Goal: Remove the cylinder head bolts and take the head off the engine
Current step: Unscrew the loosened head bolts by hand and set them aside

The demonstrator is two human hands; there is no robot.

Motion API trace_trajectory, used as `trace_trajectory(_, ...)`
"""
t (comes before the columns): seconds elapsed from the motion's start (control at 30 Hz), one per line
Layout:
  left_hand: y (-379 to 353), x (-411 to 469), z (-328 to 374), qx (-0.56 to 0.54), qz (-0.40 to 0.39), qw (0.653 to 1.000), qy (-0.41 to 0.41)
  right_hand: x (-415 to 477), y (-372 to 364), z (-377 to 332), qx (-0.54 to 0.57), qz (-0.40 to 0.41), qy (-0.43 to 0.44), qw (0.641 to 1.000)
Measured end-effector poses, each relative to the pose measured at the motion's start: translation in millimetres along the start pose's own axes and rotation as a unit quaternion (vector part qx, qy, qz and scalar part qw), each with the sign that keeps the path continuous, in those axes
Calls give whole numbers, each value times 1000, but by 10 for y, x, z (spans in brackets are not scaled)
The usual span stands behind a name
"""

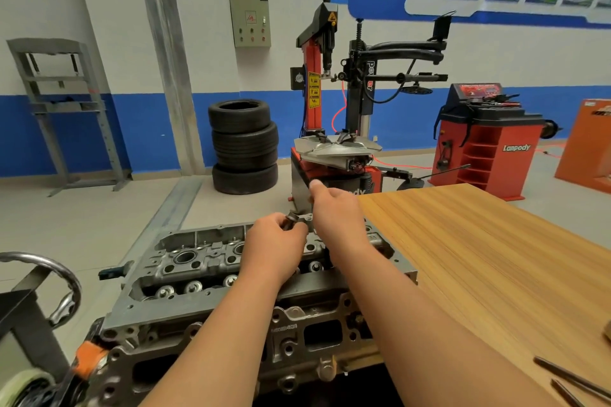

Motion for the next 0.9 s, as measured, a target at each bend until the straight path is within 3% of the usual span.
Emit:
trace_trajectory(0.07,-1,11,-11,0,3,1000,1,96,-28,-10,-28,-100,-20,994)
trace_trajectory(0.13,-7,19,-24,2,3,1000,2,123,-115,0,37,-285,-36,957)
trace_trajectory(0.17,-12,22,-26,6,1,1000,2,130,-109,13,65,-328,-50,941)
trace_trajectory(0.23,-13,28,-22,5,-3,1000,3,124,-102,13,58,-305,-65,948)
trace_trajectory(0.37,-8,13,-28,5,-8,1000,11,73,-48,29,-5,-94,-39,995)
trace_trajectory(0.43,-9,8,-23,9,-6,1000,9,107,-38,67,-1,-67,-23,997)
trace_trajectory(0.5,-16,13,-20,2,-6,1000,8,142,-81,66,-9,-168,-42,985)
trace_trajectory(0.57,-19,22,-14,-1,-9,1000,5,155,-184,29,46,-343,-68,936)
trace_trajectory(0.63,-19,13,-19,-1,-9,1000,4,149,-186,0,68,-403,-80,909)
trace_trajectory(0.7,-18,26,-10,3,-9,1000,5,178,-176,46,51,-328,-87,939)
trace_trajectory(0.8,-18,15,-7,16,-17,1000,10,144,-89,119,63,-119,-62,989)
trace_trajectory(0.87,-26,5,1,12,-21,1000,10,169,-69,110,25,-94,-32,995)
trace_trajectory(0.9,-23,1,2,6,-20,1000,10,174,-78,85,3,-137,-34,990)
Point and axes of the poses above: each hand's wrist, its own x-axis towards the middle knuckle, its own y-axis out of the back of the hand, z = x × y, the point moved 6 cm from there along x, towards the middle knuckle, and after that the axes turned 12 degrees about -x, right-handed, at the moved point
